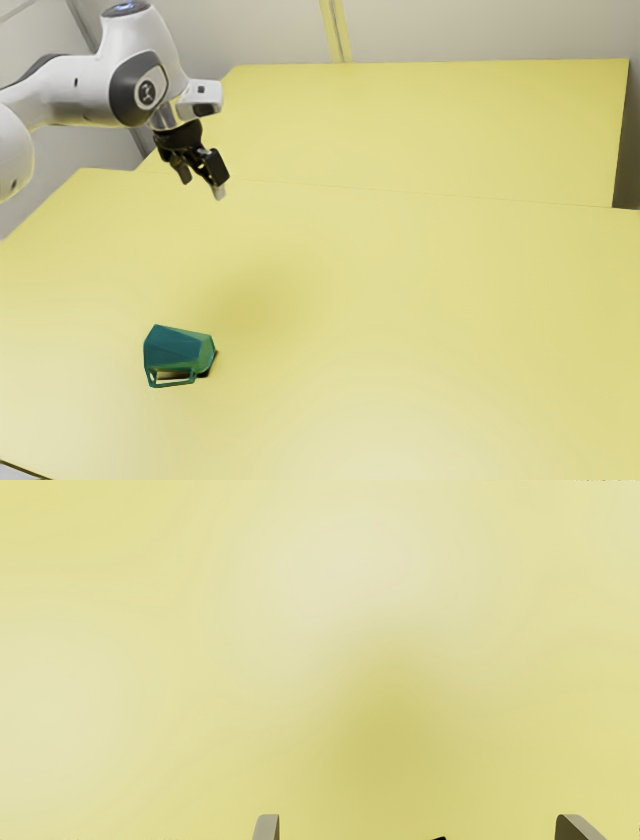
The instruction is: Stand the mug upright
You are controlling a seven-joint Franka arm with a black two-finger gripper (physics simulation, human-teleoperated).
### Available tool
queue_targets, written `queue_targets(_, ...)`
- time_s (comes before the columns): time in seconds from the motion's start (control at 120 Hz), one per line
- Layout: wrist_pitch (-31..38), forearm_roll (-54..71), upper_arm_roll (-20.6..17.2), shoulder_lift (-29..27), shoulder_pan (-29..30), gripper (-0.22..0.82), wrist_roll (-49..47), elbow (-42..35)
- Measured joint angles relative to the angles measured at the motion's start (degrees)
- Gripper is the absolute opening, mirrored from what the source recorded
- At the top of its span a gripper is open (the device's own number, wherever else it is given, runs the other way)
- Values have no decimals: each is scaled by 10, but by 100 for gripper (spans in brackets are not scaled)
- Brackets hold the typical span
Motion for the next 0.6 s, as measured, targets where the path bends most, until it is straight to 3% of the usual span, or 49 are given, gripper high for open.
queue_targets(0.133,6,-21,15,-22,-3,60,-1,-25)
queue_targets(0.317,6,-96,29,-75,50,60,7,-125)
queue_targets(0.6,-29,-161,39,-73,139,60,22,-189)
